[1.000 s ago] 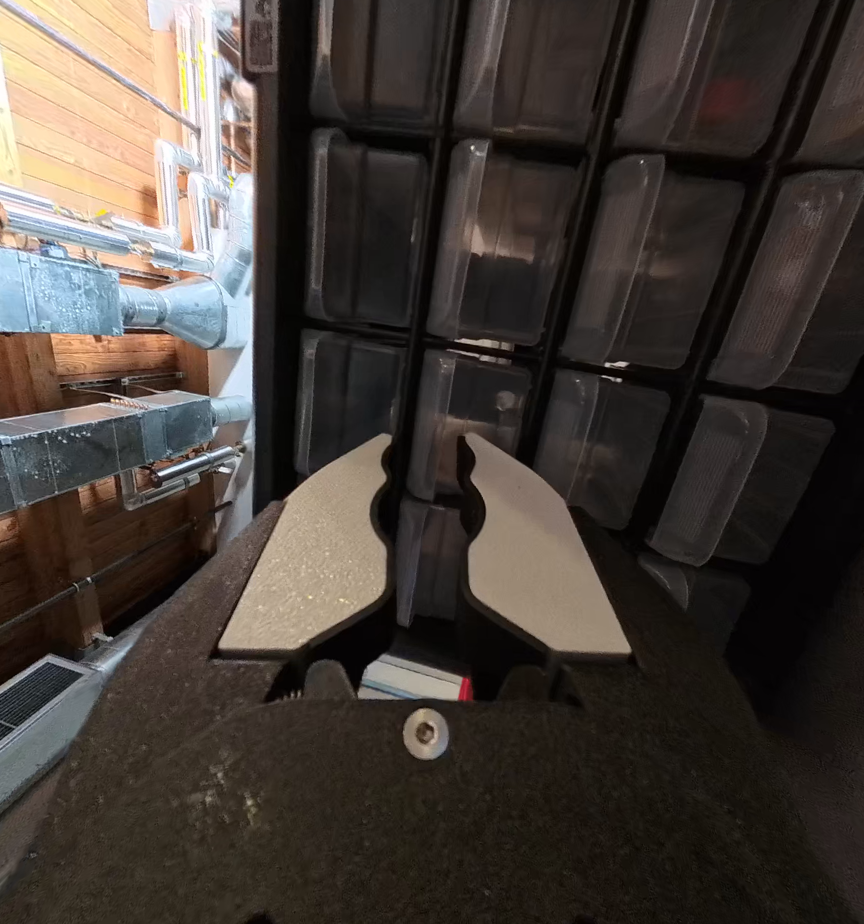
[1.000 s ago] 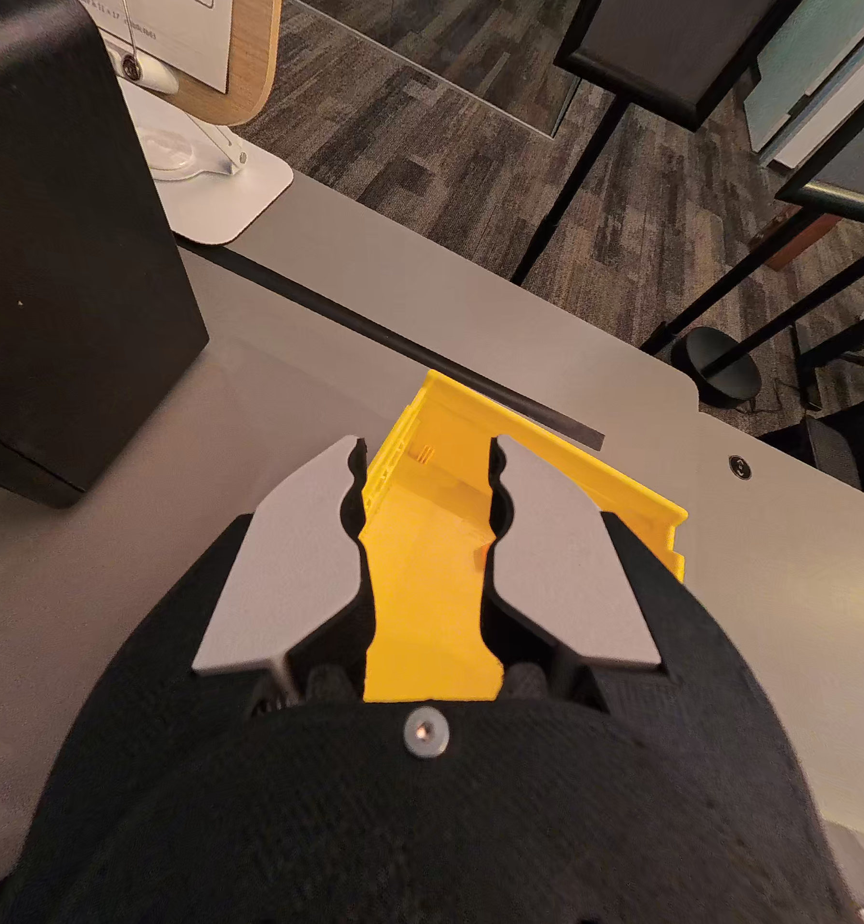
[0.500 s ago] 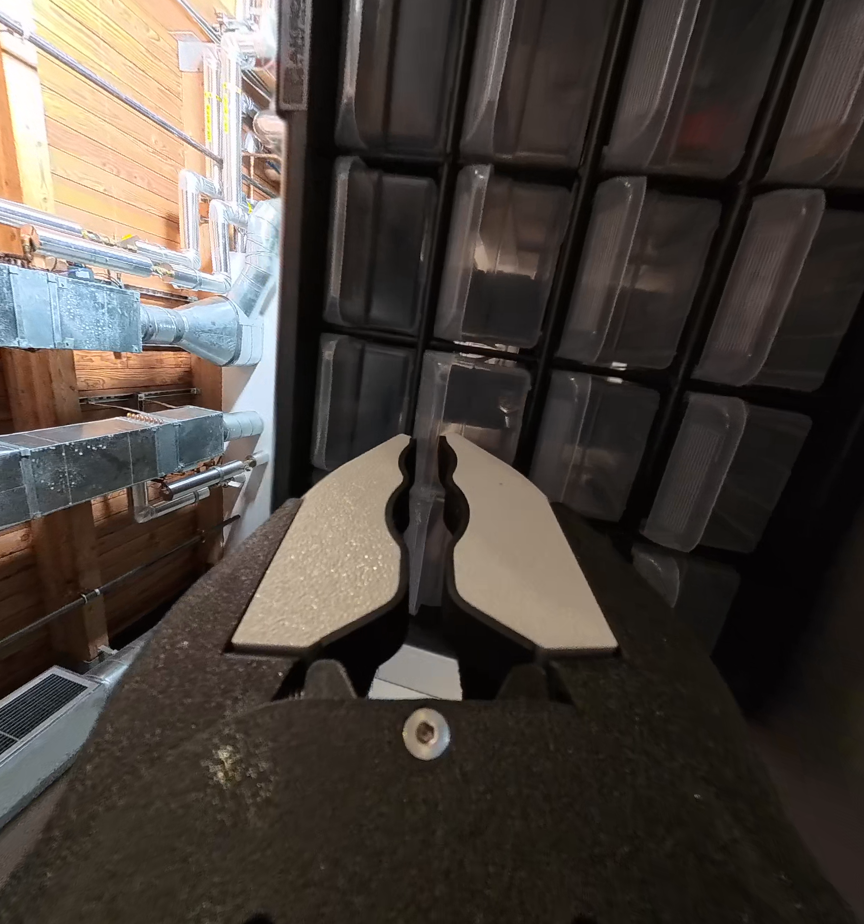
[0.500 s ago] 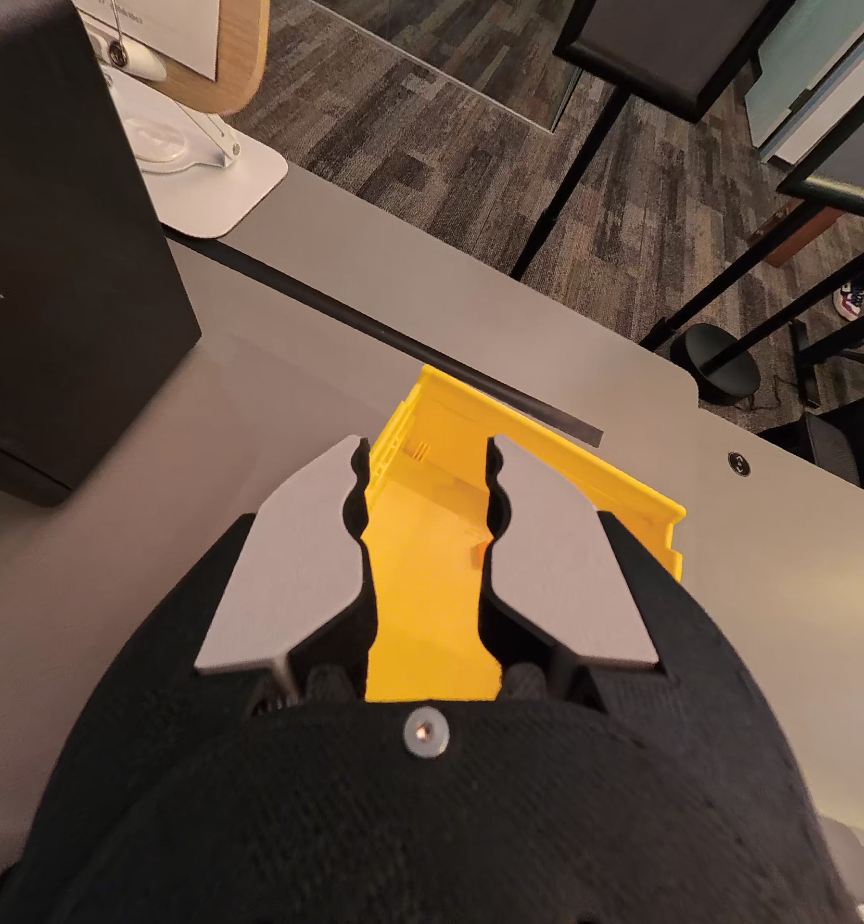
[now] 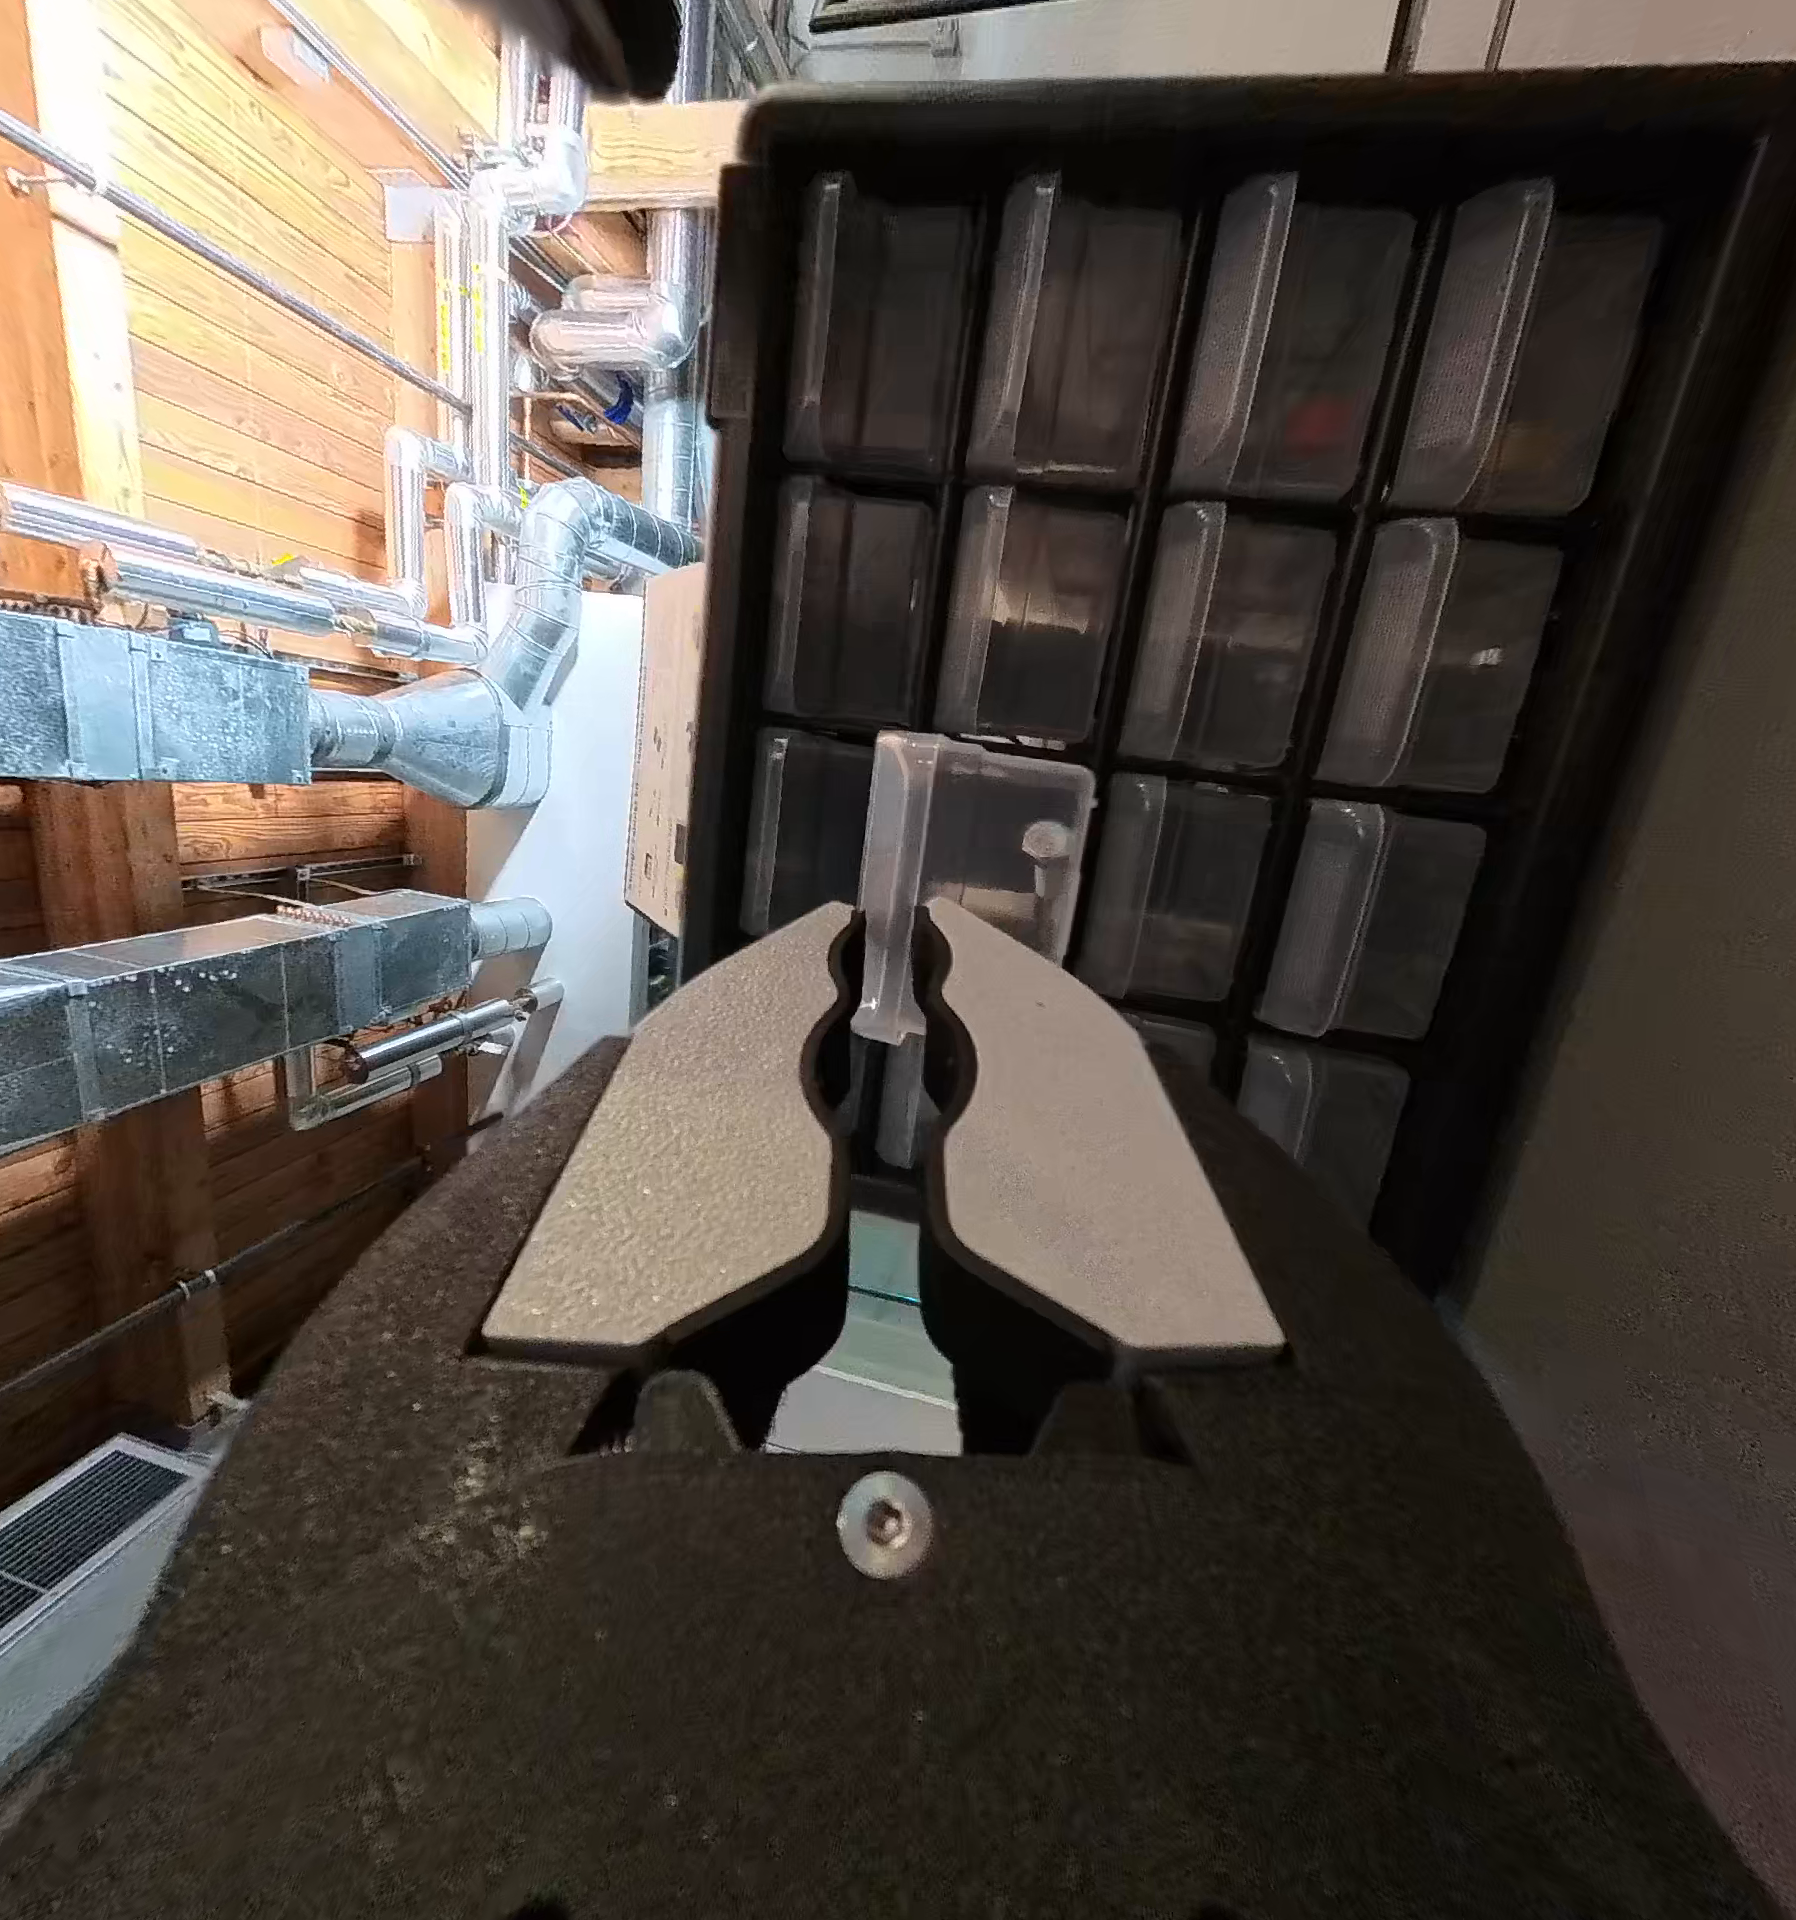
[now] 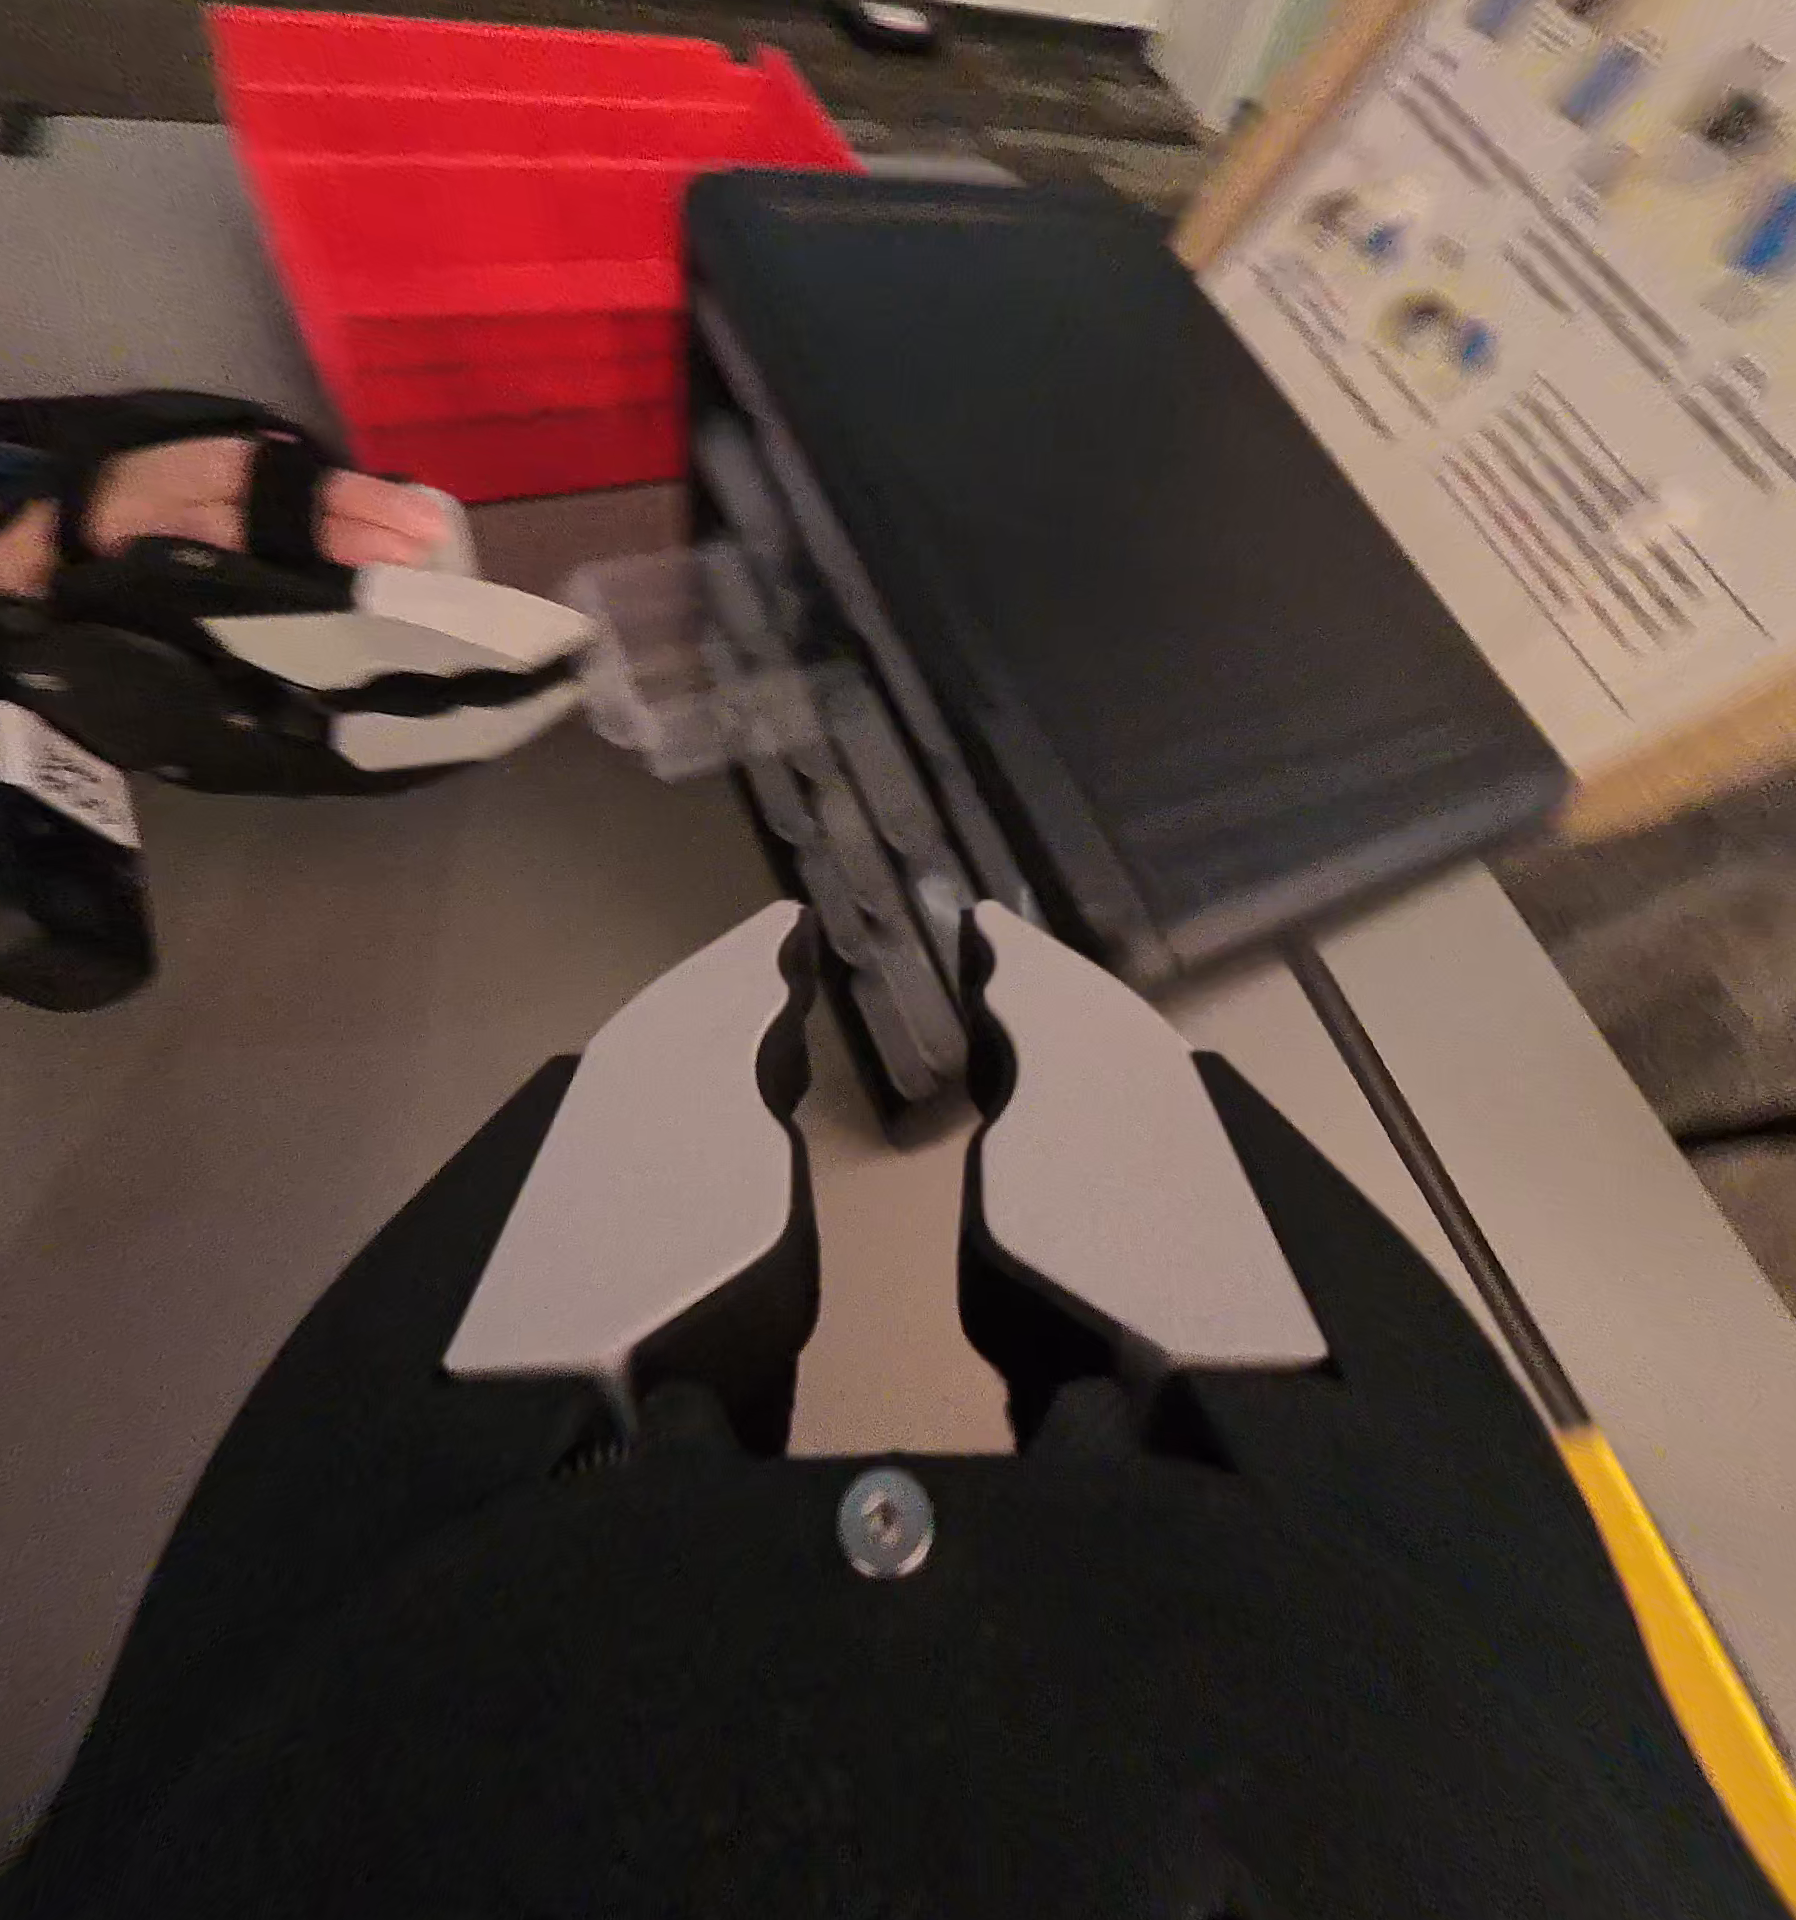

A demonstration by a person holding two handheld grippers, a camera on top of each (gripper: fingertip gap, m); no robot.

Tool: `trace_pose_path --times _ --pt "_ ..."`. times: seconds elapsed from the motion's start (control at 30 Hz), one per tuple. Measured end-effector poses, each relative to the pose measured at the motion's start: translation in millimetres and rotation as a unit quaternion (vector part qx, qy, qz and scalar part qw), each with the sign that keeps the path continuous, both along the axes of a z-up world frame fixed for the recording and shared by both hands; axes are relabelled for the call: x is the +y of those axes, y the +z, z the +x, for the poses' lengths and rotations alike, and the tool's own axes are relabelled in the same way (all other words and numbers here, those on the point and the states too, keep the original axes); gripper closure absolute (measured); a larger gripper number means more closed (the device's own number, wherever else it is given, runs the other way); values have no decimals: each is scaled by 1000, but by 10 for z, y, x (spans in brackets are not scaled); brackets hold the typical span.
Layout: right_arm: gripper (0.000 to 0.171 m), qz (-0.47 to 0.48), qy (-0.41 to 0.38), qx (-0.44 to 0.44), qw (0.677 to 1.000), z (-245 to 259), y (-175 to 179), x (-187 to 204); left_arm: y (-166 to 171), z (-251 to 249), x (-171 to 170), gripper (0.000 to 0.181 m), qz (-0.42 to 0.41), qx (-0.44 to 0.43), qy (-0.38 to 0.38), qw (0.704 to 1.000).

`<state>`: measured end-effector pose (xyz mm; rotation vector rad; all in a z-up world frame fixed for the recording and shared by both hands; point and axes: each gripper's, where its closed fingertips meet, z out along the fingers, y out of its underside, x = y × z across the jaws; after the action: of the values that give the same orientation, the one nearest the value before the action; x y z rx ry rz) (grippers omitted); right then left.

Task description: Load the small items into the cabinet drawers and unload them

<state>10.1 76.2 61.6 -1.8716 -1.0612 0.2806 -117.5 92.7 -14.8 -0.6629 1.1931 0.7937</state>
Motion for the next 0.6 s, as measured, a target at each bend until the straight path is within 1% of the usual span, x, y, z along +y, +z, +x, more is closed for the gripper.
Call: trace_pose_path --times 0.07,0.13,0.2,0.27,0.37,0.43,0.5,0.57,0.6 --pt "148 -7 60 -18 998 -407 -28 -28 0 -9 -22 173 -3 -3 0 1000" --pt "148 -45 85 -43 994 -718 -114 13 10 -17 -35 173 -8 -8 -2 1000" --pt "148 -84 74 -89 990 -919 -236 137 9 -22 -39 173 -11 -12 -5 1000" --pt "148 -119 42 -141 982 -1035 -374 292 -2 -25 -44 173 -10 -11 -5 1000" --pt "151 -189 16 -215 958 -1118 -617 373 -1 -31 -48 173 -16 -15 -8 1000" --pt "155 -212 0 -234 949 -1177 -704 431 2 -38 -47 173 -17 -15 -7 1000" --pt "161 -258 -1 -243 935 -1231 -799 392 12 -43 -45 173 -18 -17 -7 1000" --pt "161 -293 -8 -253 922 -1266 -860 344 27 -46 -52 173 -20 -19 -8 1000" --pt "160 -291 -14 -258 921 -1282 -871 355 35 -45 -62 173 -20 -20 -10 1000"
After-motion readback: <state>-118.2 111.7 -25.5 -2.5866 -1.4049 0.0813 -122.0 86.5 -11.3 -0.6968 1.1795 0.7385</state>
